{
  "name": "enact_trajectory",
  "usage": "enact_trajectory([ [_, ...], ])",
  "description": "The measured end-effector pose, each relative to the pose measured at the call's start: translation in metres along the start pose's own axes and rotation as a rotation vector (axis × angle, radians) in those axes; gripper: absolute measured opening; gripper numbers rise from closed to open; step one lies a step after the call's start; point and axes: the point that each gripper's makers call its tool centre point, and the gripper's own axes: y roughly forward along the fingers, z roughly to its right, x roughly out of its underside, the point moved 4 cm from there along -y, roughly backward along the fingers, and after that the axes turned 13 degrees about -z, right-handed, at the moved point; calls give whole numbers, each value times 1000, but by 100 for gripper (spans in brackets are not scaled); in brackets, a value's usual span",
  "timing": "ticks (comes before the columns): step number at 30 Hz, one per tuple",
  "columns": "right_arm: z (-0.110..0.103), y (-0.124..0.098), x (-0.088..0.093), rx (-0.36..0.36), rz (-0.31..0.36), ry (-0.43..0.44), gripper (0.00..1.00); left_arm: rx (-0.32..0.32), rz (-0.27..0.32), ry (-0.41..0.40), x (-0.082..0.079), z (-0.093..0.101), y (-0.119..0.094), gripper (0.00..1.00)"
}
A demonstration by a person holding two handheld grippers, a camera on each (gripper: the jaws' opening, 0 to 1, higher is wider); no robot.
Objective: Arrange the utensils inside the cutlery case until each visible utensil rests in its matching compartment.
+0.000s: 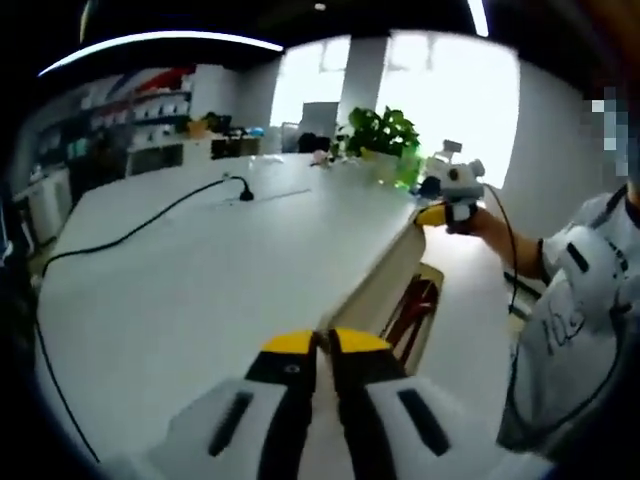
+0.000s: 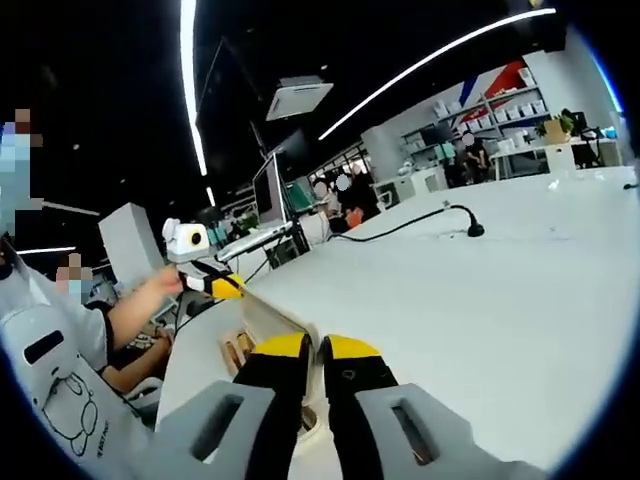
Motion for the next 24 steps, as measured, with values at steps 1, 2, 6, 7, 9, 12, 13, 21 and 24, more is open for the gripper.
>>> enact_trajectory([
  [1, 0, 1, 1, 5, -4, -8, 5, -5, 0, 10, 0, 0, 0, 6],
  [2, 0, 2, 2, 8, -6, -15, 5, -8, -3, 14, 1, -1, 0, 6],
  [6, 1, 3, 5, 18, -2, -36, 5, -13, 0, 22, 3, -4, -2, 6],
  [7, 1, 3, 5, 20, -2, -40, 5, -15, 3, 25, 3, -4, -2, 6],
  [9, 0, 4, 8, 23, -3, -61, 5, -21, 4, 33, 4, -5, -2, 6],
  [12, -1, 5, 10, 37, -5, -85, 5, -27, 5, 46, 7, -6, -1, 6],
  [13, 0, 5, 11, 39, -6, -88, 5, -28, 7, 45, 8, -6, -1, 6],
  [21, -1, 6, 15, 44, -7, -105, 5, -21, 27, 45, 13, -4, -2, 5],
  [24, -1, 5, 15, 47, -5, -109, 5, -28, 32, 56, 13, -2, -3, 5],
])
